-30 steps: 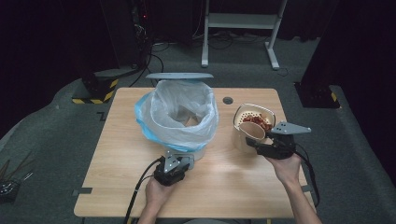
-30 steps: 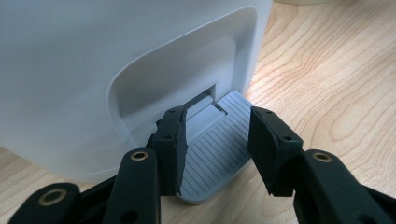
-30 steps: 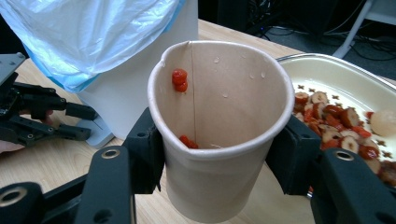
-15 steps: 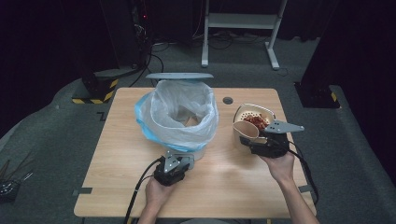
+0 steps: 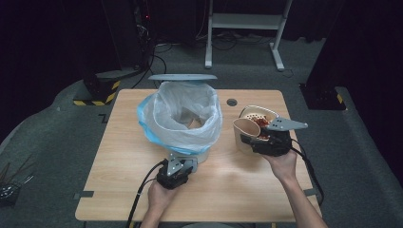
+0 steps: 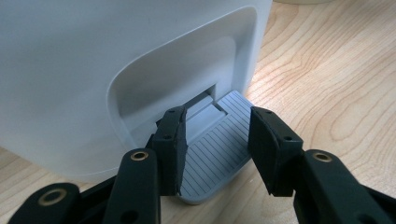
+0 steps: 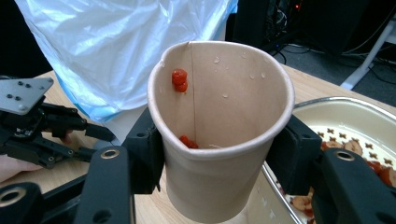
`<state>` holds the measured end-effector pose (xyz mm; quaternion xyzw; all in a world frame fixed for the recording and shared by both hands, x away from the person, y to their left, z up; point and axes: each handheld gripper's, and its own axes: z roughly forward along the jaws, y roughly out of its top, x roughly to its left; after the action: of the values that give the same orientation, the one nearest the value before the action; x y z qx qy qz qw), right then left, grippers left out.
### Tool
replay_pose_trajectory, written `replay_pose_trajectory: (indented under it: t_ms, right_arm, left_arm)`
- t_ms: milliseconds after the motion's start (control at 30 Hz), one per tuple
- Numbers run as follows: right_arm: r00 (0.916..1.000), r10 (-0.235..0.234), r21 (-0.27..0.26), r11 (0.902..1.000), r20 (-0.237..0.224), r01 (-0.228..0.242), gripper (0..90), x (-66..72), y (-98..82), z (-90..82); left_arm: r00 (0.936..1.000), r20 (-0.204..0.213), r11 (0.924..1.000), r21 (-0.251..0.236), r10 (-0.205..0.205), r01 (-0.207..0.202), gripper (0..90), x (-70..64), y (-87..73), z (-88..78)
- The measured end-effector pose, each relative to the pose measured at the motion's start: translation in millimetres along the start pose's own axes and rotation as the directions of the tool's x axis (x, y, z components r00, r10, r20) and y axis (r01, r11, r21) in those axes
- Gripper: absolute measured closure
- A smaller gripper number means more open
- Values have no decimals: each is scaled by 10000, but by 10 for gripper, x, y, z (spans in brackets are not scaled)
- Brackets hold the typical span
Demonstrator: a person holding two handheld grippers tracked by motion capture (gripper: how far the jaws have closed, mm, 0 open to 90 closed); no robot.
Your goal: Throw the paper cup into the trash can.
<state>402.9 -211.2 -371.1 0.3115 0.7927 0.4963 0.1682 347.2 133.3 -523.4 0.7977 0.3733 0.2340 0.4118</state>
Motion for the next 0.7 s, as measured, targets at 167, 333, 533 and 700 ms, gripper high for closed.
replay_pose_trajectory:
  t_ms: [167, 333, 533, 700]
  right_arm:
    - [9999, -156, -63, 9999, -45, 156, 440, 24, 65, 13]
    - [9998, -107, -170, 9998, -138, 105, 440, 27, 106, 19]
    - [9994, -110, -280, 9996, -322, 101, 440, 38, 159, 34]
    - [9986, -6, -388, 9992, -532, -15, 439, 34, 235, 34]
  left_arm:
    - [10000, 1, 10000, -2, 2, -2, 569, 0, 0, 0]
    - [10000, 15, 10000, 15, -4, 4, 570, 1, 0, -1]
    - [10000, 9, 10000, -1, -2, 2, 570, 1, 0, 0]
    - [10000, 27, 10000, 14, -6, 6, 569, 3, 0, -1]
